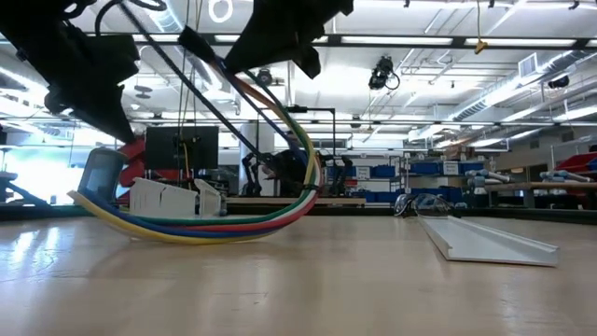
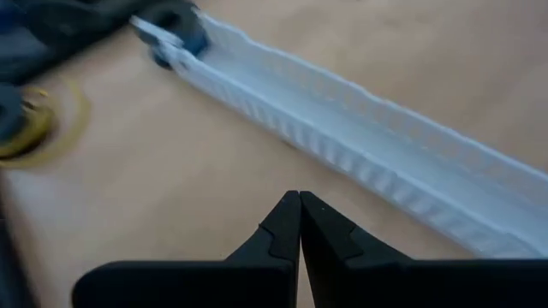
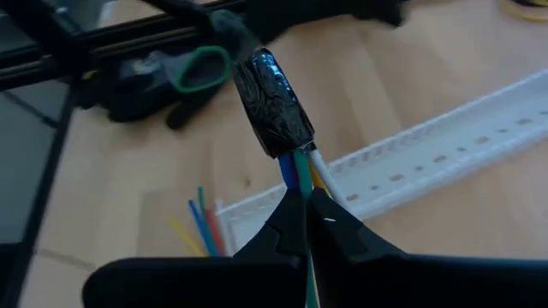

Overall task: Ziptie cables
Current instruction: Put the ziptied cables into the cable duct

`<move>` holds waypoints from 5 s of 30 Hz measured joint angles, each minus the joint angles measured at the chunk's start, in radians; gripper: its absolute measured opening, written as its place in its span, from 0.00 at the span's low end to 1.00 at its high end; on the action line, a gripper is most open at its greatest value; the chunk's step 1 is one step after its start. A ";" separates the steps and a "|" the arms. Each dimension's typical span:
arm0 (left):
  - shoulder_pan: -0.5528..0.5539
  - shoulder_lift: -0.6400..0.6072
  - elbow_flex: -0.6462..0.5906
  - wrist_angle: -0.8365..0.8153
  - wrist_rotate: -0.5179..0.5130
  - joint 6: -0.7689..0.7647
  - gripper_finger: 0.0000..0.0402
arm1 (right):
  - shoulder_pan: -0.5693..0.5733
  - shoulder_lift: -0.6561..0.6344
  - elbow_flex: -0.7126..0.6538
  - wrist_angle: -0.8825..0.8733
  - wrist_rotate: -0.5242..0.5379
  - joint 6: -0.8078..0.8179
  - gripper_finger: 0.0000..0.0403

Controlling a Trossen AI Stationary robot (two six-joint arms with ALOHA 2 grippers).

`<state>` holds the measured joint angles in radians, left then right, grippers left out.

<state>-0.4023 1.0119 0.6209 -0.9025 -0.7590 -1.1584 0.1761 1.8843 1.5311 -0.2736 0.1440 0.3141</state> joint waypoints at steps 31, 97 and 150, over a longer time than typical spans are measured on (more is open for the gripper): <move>-0.078 0.082 -0.005 0.517 -0.063 0.235 0.05 | -0.063 0.027 0.002 0.124 -0.066 0.110 0.00; -0.076 0.083 -0.005 0.855 0.004 0.686 0.13 | -0.028 0.028 0.001 0.076 -0.010 -0.030 0.02; -0.149 -0.038 0.000 0.765 0.098 0.521 0.00 | -0.047 0.028 -0.311 0.155 -0.062 0.050 0.00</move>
<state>-0.5510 0.9743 0.6209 -0.1377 -0.6608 -0.6376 0.1290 1.9125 1.2200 -0.1181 0.0822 0.3645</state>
